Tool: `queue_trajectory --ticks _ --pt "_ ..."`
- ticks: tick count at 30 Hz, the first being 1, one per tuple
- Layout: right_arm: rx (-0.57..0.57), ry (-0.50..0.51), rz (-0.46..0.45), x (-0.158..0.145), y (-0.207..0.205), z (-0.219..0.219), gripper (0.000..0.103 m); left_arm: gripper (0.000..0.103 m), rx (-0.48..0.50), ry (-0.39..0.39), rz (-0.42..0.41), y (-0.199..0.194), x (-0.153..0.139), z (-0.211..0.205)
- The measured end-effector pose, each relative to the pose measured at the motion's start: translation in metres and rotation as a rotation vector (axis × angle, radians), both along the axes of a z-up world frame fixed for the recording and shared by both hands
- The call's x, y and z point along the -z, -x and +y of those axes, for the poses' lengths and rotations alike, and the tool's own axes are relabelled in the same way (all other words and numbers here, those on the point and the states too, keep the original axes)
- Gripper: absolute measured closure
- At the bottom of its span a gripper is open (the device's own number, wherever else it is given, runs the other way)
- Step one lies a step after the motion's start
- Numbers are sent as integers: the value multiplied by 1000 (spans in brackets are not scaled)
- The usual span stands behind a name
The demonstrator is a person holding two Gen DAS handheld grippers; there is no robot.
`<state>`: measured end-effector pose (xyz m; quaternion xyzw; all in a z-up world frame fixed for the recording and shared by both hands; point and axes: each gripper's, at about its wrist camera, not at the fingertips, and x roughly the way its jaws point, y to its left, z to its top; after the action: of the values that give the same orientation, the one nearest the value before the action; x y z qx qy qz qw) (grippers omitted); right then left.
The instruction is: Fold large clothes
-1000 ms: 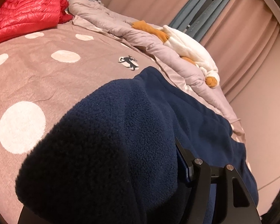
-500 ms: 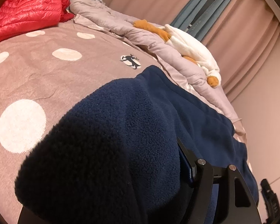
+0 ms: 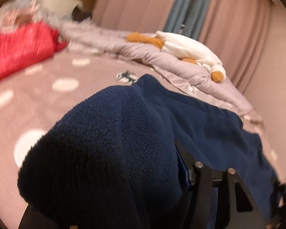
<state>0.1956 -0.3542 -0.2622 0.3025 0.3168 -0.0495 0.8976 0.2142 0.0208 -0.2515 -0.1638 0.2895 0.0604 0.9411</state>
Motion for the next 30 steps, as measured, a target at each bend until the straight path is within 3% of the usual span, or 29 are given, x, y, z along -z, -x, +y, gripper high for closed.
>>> queue_trajectory --ticks 3,7,10,12,14,16,18,20,25,30 --pt "-17 -12 -12 -9 -2 -3 8 47 -9 -47 -25 6 -9 -10" --pt "95 156 -37 -37 4 -22 12 50 -18 -66 -57 9 -31 -26" --pt "177 52 -49 -32 13 -55 12 52 21 -130 -139 19 -56 -55" --pt "201 -12 -22 -23 14 -71 13 52 83 -104 -190 27 -73 -77" --pt "230 -12 6 -19 15 -81 16 56 206 -44 -247 34 -91 -104" --pt "233 -18 -4 -21 19 -86 17 56 292 -53 -249 32 -98 -138" --pt "243 -36 -24 -23 26 -92 17 56 319 -116 -243 27 -92 -164" --pt "260 -42 -28 -23 35 -100 16 58 319 -173 -169 21 -76 -182" --pt "264 -66 -12 -17 42 -111 17 61 347 -63 -155 29 -65 -175" --pt "259 -71 -29 -20 45 -113 17 65 592 50 -98 33 -67 -205"
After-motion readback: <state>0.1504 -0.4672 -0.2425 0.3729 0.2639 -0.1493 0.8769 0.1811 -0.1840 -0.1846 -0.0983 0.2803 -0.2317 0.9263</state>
